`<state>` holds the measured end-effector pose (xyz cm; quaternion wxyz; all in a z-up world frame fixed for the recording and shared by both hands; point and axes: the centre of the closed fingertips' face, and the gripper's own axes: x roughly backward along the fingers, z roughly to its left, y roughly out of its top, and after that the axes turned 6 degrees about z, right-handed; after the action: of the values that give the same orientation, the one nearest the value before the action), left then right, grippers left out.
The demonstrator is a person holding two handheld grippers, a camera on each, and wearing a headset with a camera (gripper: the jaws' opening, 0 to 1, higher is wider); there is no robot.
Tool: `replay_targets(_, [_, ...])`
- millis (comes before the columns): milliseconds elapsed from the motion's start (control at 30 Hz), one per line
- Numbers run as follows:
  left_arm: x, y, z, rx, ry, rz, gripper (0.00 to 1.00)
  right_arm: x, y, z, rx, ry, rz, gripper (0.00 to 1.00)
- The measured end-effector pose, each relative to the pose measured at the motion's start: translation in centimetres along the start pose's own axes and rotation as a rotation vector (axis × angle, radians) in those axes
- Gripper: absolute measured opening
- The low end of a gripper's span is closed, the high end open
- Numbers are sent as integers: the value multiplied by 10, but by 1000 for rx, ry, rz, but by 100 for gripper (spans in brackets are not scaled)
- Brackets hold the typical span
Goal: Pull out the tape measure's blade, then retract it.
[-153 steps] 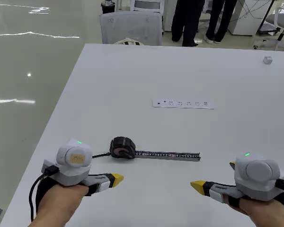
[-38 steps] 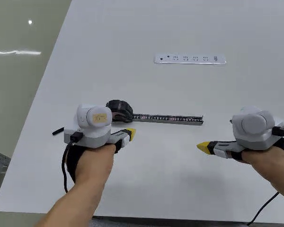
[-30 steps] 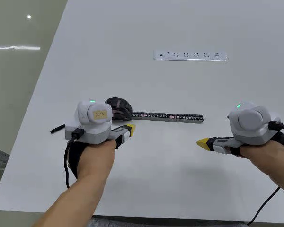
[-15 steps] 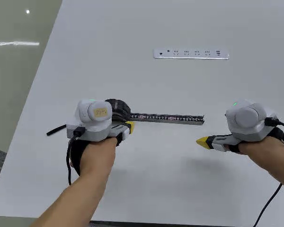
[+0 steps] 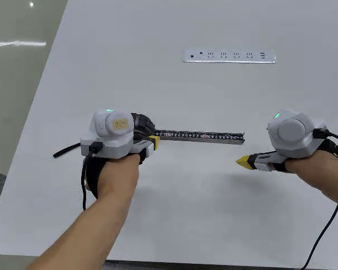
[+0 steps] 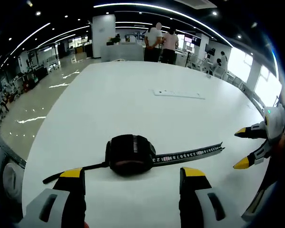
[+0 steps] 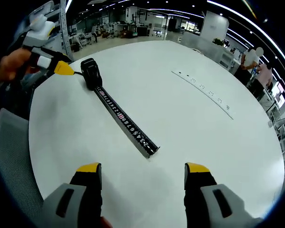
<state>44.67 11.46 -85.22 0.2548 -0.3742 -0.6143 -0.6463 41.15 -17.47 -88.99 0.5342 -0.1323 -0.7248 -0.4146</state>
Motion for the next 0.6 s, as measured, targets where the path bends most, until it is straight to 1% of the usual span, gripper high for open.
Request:
replay_targets(233, [-8,0,-1,7,2,7,78,-8,-2,-4,57,16,15,71])
replay_targets(367, [-14,2,-2,7,4,8,77,-13,-4,-8,82,27,24,70])
replay_targets(533, [-21,4,0,13,9,13,76,-18,-3,-10,111,41,30,68])
replay_targets(600, [-22,4,0,13,9,13,76,-18,-3,-10,113,42,30,67])
